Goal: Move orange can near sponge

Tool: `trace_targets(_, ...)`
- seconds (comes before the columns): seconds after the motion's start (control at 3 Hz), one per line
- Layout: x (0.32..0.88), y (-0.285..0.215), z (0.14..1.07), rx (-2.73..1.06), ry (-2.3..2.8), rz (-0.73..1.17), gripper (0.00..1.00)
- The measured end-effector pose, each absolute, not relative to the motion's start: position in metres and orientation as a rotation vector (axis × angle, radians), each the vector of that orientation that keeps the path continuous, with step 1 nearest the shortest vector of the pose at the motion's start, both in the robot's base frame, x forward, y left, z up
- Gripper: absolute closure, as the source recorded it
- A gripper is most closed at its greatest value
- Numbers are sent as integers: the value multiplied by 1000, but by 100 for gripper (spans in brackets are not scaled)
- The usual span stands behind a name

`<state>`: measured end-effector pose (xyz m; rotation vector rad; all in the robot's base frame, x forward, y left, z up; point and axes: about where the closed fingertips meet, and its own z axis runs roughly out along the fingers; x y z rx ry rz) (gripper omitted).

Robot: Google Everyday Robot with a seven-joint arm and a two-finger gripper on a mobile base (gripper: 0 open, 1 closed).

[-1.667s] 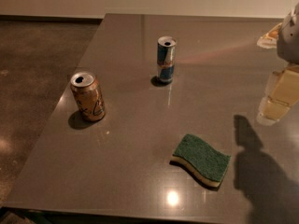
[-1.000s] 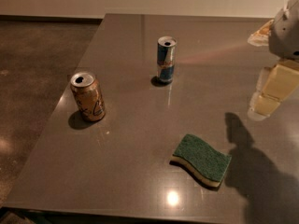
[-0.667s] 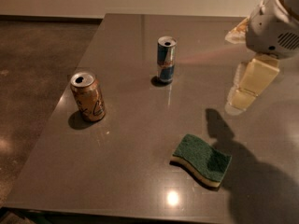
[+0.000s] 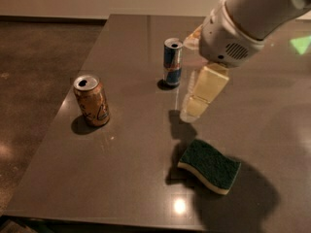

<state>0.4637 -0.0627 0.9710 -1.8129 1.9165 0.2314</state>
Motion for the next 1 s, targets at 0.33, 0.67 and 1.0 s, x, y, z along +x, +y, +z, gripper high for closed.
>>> trace_targets(0.33,469,-19,958,-1828,1877,314,0)
trace_targets(0.67,471,18,949,-1849,1827,396,0)
trace_targets(1.0,471,49,944,-1865,1773,458,0)
